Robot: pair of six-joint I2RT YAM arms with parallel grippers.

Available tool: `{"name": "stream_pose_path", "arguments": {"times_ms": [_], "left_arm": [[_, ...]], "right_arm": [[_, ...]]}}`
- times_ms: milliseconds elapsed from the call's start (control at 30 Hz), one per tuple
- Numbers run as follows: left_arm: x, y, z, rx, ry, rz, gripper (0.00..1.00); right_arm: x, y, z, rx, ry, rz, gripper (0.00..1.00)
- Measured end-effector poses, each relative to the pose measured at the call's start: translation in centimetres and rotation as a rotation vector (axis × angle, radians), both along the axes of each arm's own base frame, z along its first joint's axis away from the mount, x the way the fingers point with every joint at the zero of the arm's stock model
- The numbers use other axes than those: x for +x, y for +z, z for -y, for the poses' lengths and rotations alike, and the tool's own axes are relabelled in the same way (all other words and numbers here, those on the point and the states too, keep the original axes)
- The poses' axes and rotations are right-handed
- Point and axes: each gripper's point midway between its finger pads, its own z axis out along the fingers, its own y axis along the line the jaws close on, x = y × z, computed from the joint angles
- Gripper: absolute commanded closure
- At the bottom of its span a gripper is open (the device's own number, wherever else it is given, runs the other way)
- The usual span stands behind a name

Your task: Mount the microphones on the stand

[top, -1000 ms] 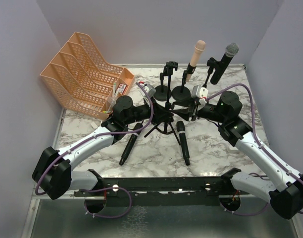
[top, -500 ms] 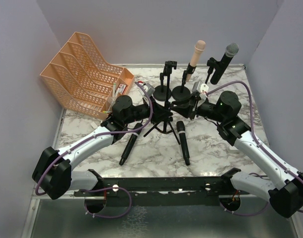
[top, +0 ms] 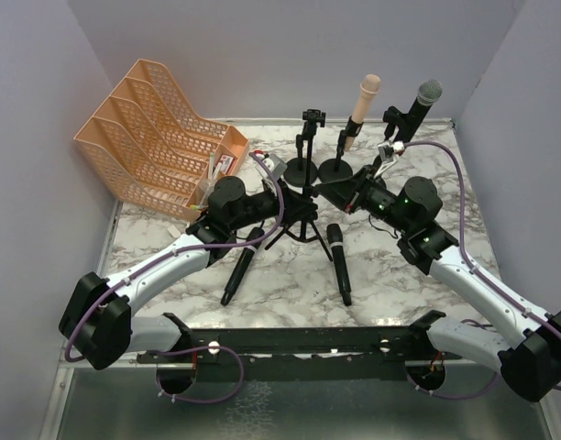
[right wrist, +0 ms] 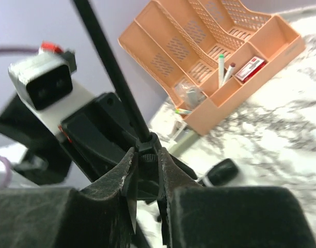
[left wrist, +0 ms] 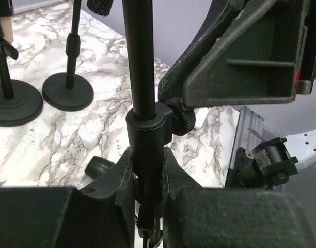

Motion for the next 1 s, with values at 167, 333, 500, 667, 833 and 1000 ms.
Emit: {"name": "stream_pose_path", "arguments": {"times_ms": [167, 333, 500, 667, 833, 1000], "left_arm": [[0.3, 0.5, -0.2, -0.004, 0.022, 0.032, 1.00], [0.4, 1.1, -0.4, -0.013, 0.034, 0.056, 1.00], [0.5, 1.4, -0.4, -0.019, 0.038, 0.063, 1.00], [0.5, 1.4, -0.4, -0.020, 0.038, 0.063, 1.00], [0.5, 1.4, -0.4, -0.020, 0.037, 0.063, 1.00], [0.5, 1.4, -0.4, -0.020, 0.037, 0.064, 1.00]], "right_arm": [[0.4, 0.7, 0.2, 0.202, -0.061, -0.257, 0.99], [0.7, -0.4, 0.6, 0.319, -0.127, -0.498, 0.86], [0.6, -0.4, 1.5, 0.305, -0.172, -0.489, 0.49], [-0.5, 1.8, 1.1, 0.182, -0.086, -0.235, 0.39], [-1.1, 2.8, -0.4, 0.012, 0.049, -0.014, 0.37], [-0.5, 1.8, -1.2, -0.095, 0.095, 0.058, 0.50]]}}
